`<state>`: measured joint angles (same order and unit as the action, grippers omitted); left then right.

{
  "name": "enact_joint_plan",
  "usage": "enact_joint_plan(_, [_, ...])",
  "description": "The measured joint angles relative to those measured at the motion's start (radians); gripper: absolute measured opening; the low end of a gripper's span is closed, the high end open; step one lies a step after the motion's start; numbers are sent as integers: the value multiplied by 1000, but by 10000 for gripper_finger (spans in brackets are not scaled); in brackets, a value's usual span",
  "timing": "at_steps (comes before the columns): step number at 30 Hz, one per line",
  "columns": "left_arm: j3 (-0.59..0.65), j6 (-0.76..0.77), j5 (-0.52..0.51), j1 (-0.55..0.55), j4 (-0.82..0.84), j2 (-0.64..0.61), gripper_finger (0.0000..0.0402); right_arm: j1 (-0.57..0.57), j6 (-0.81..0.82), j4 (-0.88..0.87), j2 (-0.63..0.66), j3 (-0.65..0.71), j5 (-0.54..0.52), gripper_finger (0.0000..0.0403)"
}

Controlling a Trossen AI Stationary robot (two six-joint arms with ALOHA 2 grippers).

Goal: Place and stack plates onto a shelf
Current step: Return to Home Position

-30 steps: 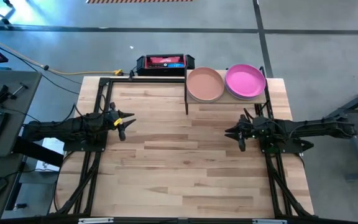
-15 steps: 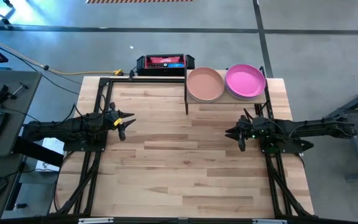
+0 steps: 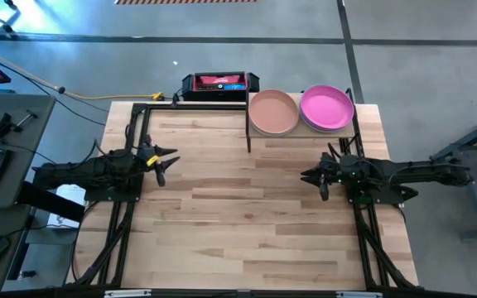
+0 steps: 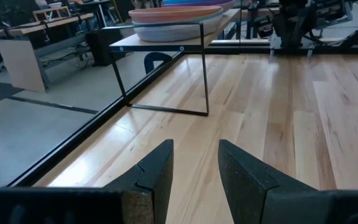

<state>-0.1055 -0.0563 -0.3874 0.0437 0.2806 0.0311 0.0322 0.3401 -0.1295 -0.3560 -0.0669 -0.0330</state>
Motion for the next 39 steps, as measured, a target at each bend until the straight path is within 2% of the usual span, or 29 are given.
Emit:
enact_joint_plan(17, [0, 0, -1, -1, 1, -27, 115, 0, 0, -9, 352, 0, 0, 81])
enact_joint_plan(39, [1, 0, -1, -1, 2, -27, 115, 0, 0, -12, 350, -1, 0, 81])
